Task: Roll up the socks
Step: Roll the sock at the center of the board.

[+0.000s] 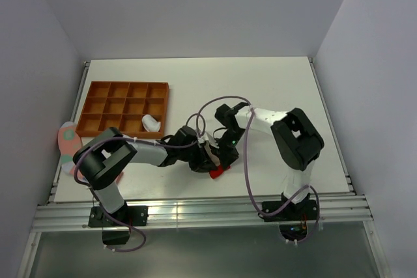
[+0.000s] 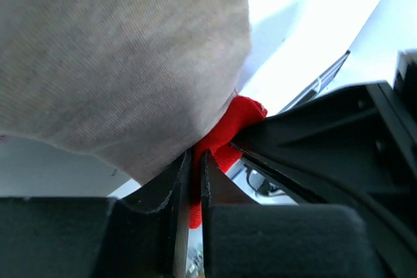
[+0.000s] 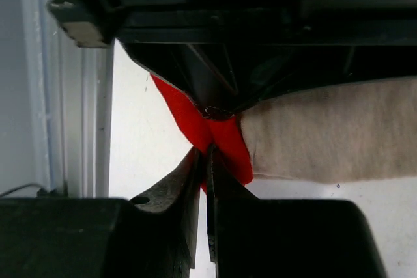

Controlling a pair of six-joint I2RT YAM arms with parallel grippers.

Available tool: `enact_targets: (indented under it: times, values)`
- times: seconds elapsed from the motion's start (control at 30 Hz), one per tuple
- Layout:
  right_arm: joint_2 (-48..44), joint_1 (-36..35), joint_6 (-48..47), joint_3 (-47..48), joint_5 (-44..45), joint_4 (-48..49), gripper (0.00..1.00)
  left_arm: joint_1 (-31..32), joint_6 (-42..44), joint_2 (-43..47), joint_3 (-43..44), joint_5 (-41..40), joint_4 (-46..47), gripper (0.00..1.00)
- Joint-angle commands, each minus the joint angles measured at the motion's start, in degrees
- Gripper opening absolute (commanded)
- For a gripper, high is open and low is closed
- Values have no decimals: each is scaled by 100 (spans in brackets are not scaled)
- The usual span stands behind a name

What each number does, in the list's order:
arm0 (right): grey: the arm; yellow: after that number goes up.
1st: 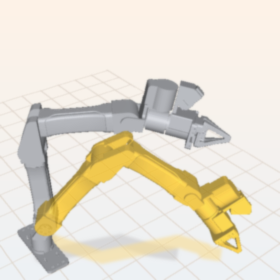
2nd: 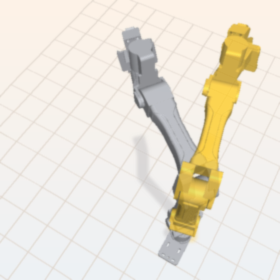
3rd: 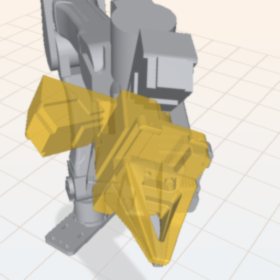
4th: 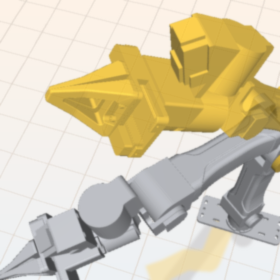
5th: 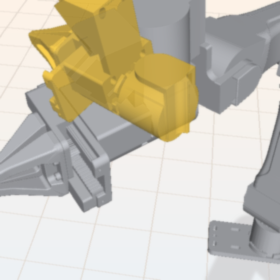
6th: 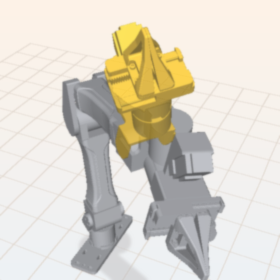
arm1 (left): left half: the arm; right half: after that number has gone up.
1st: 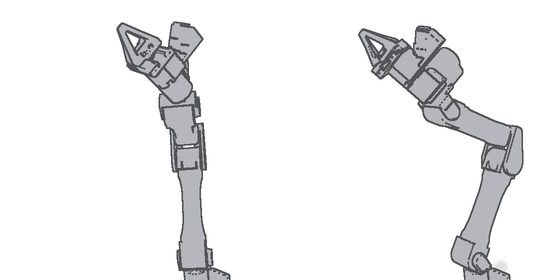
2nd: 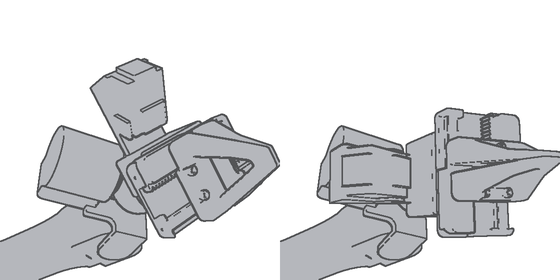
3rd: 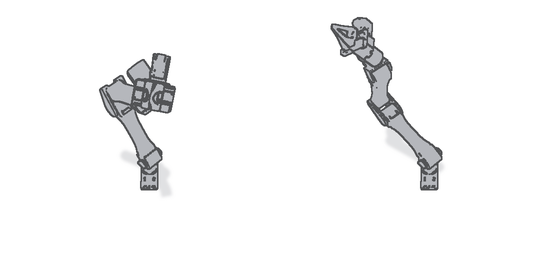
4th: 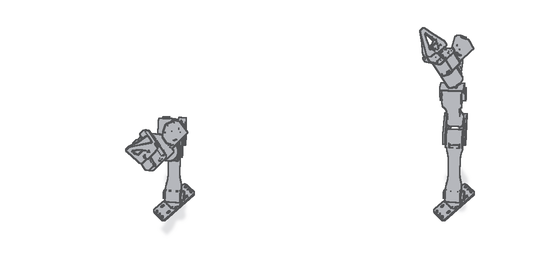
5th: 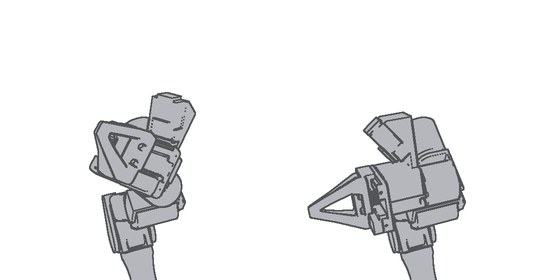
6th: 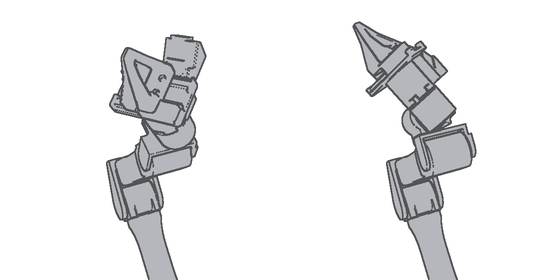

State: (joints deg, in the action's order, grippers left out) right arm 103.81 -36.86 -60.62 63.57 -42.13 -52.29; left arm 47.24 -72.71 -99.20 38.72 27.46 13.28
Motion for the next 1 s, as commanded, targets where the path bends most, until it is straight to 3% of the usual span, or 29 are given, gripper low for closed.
enact_targets:
  times: [0.0, 0.33, 0.6, 0.73, 0.97]
  values:
    - [490, 197, -573, 603, -304, -1438, 9, 250, 10, 199, -163, -838, 439, 14]
    - [1387, 267, -829, 1289, -489, -2232, 9, 760, 845, 1375, -804, -2701, 1018, 31]
    - [1704, 399, -566, 1650, -569, -2479, 9, 1287, 1381, 2501, -1638, -4099, 1597, 33]
    - [1932, 408, -213, 1737, -507, -2347, 9, 1594, 2040, 2949, -1877, -4660, 1845, 33]
    - [2284, 434, 121, 2045, -542, -2539, 9, 1841, 3455, 2766, -1851, -4197, 2275, 38]
